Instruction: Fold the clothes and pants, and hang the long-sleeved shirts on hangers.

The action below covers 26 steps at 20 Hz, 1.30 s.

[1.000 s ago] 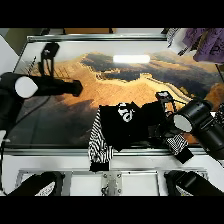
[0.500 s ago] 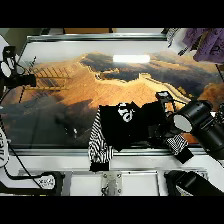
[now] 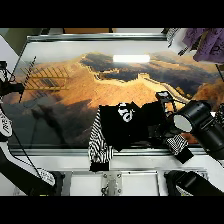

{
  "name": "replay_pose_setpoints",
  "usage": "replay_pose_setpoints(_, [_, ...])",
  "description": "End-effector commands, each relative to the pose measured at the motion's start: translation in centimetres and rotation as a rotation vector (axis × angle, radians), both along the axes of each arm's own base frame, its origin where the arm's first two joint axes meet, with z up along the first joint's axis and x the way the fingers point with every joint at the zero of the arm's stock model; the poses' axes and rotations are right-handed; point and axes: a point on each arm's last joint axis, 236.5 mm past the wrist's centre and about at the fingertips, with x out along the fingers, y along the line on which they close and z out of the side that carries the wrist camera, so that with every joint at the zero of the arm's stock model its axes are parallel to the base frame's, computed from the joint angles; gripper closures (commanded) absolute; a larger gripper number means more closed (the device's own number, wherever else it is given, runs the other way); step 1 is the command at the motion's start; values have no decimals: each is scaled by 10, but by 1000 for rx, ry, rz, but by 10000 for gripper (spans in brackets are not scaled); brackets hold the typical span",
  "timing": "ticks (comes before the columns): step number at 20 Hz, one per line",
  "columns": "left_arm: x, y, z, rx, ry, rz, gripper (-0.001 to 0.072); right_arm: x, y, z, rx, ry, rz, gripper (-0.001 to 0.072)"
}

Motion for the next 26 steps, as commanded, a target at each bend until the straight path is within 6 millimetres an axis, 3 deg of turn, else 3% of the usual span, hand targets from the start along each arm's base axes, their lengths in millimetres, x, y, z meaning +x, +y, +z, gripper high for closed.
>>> replay_pose_setpoints(1, [13, 15, -34, 5, 35, -20, 1, 0, 0, 0, 0, 1, 1, 695])
replay_pose_setpoints(7, [21, 13, -57, -23, 38, -24, 1, 0, 0, 0, 0, 1, 1, 695])
replay_pose_setpoints(14, [48, 22, -47, 33, -78, -56, 0, 0, 0, 0, 0, 1, 1, 695])
replay_pose_setpoints(19, [40, 18, -82, 0, -14, -53, 1, 0, 0, 0, 0, 1, 1, 695])
replay_pose_setpoints(22, [38, 17, -88, -8, -2, -50, 3, 0, 0, 0, 0, 1, 1, 695])
replay_pose_setpoints(24, [37, 17, -88, -10, 1, -49, 237, 0, 0, 0, 0, 1, 1, 695])
replay_pose_setpoints(26, [34, 15, -90, -16, 15, -46, 424, 0, 0, 0, 0, 1, 1, 695])
